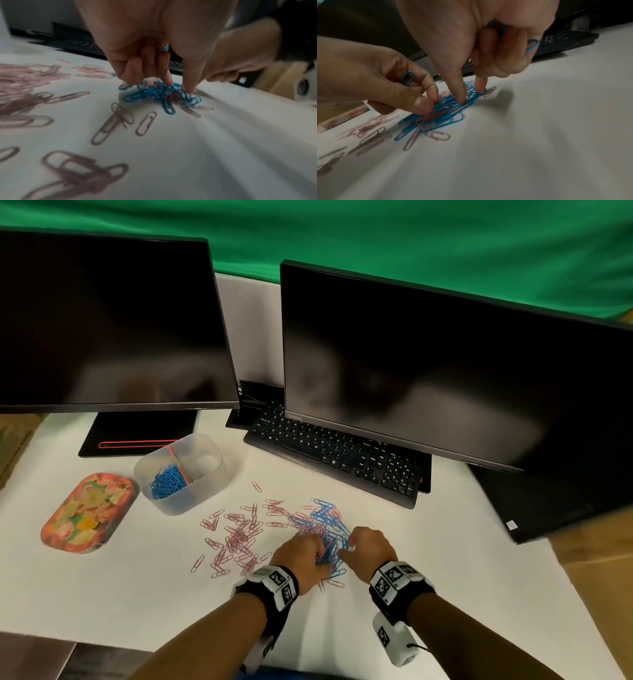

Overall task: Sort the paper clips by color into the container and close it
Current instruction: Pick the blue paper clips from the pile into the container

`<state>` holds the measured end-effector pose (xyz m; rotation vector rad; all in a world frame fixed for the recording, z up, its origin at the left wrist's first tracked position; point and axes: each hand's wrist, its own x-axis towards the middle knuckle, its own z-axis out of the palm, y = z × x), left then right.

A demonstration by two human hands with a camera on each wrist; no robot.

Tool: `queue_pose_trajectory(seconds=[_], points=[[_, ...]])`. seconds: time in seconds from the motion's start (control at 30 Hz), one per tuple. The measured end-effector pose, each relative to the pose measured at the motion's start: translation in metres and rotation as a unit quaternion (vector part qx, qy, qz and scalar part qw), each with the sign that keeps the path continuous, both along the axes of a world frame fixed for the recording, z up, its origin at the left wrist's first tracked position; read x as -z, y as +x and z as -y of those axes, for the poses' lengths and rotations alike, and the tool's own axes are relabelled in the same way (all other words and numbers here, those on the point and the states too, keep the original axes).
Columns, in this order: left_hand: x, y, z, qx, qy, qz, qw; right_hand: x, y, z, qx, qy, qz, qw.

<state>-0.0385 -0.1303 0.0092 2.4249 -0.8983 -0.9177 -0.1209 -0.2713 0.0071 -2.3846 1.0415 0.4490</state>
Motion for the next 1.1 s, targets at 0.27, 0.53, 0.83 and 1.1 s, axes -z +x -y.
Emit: queue_pose_trajectory(seconds=[0.27, 0.53, 0.83, 1.1], points=[[0.009, 0.008, -0.001, 0.040, 0.010, 0.077, 0.996, 0.006, 0.008, 0.006, 0.053, 0.055, 0.006, 0.997], [0.013, 0.031, -0.019, -0.032, -0.004, 0.065, 0.997, 0.004, -0.004, 0.018, 0.052, 0.128, 0.086, 0.987], [0.024, 0.033, -0.030, 0.010, 0.013, 0.086, 0.996, -0.012, -0.009, 0.024, 0.104, 0.304, 0.133, 0.937], [0.019, 0.040, -0.038, -0.025, -0.017, 0.053, 0.998, -0.010, 0.003, 0.011, 0.258, 0.440, 0.135, 0.850]])
